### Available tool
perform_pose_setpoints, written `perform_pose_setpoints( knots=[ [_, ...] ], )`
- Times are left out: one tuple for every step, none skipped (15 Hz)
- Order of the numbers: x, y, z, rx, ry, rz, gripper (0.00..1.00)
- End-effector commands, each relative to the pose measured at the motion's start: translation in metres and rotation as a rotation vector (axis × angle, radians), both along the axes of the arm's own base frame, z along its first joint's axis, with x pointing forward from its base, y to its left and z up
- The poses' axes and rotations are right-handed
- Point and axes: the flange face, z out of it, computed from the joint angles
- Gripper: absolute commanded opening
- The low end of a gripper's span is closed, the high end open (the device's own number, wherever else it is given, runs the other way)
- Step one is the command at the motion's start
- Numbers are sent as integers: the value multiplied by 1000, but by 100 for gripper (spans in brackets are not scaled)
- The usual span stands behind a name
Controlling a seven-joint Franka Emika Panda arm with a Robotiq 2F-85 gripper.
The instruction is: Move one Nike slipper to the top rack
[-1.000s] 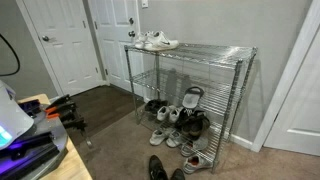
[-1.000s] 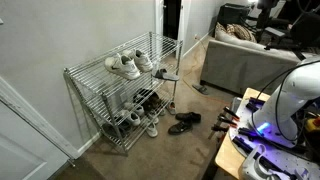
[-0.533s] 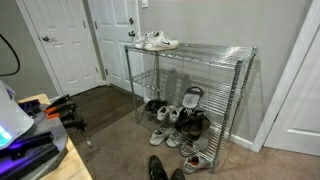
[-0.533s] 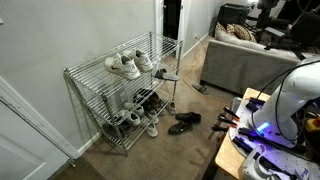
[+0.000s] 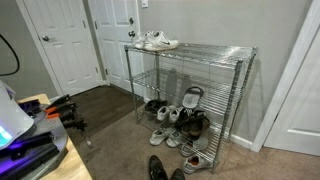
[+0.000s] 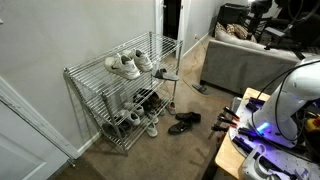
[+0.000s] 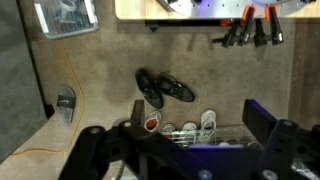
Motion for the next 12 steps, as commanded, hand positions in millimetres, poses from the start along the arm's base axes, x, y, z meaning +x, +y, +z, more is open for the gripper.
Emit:
perform_pose_setpoints(
  knots=[
    [35, 7, -56, 23, -97, -38, 100],
    [43, 4, -70, 18, -131, -43, 100],
    [52, -1, -86, 18, -161, -69, 100],
    [60, -5, -102, 19, -186, -88, 100],
    [69, -9, -116, 20, -213, -99, 100],
    [76, -11, -126, 20, -236, -108, 100],
    [85, -13, -137, 12, -251, -118, 100],
    [94, -15, -150, 9, -250, -128, 100],
    [101, -16, -161, 10, -246, -137, 100],
    [108, -17, -175, 16, -222, -144, 100],
    [113, -17, -186, 24, -199, -151, 100],
    [118, -19, -195, 41, -175, -155, 100]
  ],
)
